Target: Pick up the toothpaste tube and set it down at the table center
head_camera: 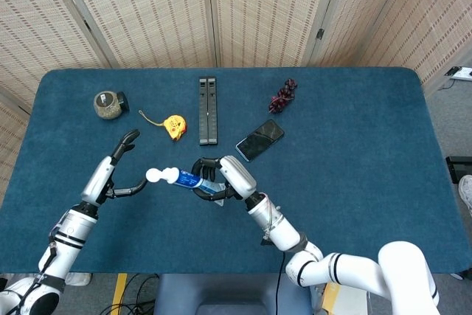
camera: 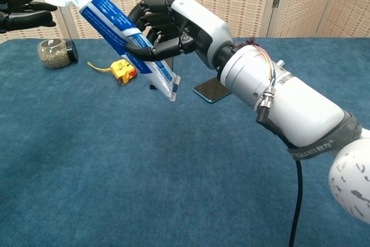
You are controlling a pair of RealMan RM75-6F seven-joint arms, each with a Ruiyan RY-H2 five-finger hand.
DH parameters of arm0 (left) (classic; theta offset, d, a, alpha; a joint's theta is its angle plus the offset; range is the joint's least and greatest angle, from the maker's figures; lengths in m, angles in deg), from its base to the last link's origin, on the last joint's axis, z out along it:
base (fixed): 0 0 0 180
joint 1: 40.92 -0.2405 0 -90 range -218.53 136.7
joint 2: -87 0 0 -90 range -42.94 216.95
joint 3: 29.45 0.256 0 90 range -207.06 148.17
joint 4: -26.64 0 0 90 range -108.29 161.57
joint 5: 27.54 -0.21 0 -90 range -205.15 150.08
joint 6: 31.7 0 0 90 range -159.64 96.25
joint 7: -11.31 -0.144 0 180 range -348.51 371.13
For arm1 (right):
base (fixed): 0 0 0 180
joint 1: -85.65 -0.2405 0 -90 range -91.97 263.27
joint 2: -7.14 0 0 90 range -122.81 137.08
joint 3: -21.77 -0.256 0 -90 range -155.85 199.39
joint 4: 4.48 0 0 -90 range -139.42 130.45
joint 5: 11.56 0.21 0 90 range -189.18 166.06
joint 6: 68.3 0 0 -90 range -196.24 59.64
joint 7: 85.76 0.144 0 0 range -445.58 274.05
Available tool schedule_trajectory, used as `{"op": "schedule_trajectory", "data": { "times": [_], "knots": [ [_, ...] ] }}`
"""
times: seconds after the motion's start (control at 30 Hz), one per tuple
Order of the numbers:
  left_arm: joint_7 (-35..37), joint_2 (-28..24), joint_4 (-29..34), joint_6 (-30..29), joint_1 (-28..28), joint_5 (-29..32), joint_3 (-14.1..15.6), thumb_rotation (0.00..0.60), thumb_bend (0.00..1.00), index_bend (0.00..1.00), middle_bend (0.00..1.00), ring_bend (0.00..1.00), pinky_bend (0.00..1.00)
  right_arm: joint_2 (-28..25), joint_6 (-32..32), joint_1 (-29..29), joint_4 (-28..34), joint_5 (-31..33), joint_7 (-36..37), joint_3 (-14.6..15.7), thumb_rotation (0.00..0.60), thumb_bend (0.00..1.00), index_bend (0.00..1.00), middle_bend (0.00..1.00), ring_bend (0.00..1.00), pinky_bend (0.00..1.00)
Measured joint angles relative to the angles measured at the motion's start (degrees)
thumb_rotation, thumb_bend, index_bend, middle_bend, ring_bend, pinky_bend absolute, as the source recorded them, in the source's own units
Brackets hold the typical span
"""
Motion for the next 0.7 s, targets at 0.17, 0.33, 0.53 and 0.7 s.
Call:
{"op": "schedule_trajectory", "data": {
  "times": [0.17,0.33,0.53,0.7],
  "knots": [
    [-0.5,0.6,0.4,0.1,0.6,-0.1,0.0,0.478,0.34,0.00,0.00,0.00,0.13,0.1,0.5,-0.3,-0.1,0.5,-0.8,-0.2,0.600,0.63,0.66,0.61,0.57,0.62],
    [-0.8,0.9,0.6,0.0,0.8,-0.3,0.3,0.435,0.34,0.00,0.00,0.00,0.13,0.1,0.9,-0.5,-0.2,0.8,-1.1,-0.1,0.600,0.63,0.66,0.62,0.58,0.62],
    [-1.1,1.0,0.3,0.2,1.0,0.0,0.5,0.419,0.34,0.00,0.00,0.00,0.13,0.0,1.4,-0.6,-0.1,0.9,-1.4,0.3,0.600,0.64,0.66,0.62,0.58,0.62],
    [-1.1,1.0,0.2,0.4,1.1,0.2,0.5,0.421,0.34,0.00,0.00,0.00,0.13,-0.1,2.0,-0.8,-0.1,0.9,-1.8,0.7,0.600,0.65,0.66,0.62,0.58,0.62]
  ]
}}
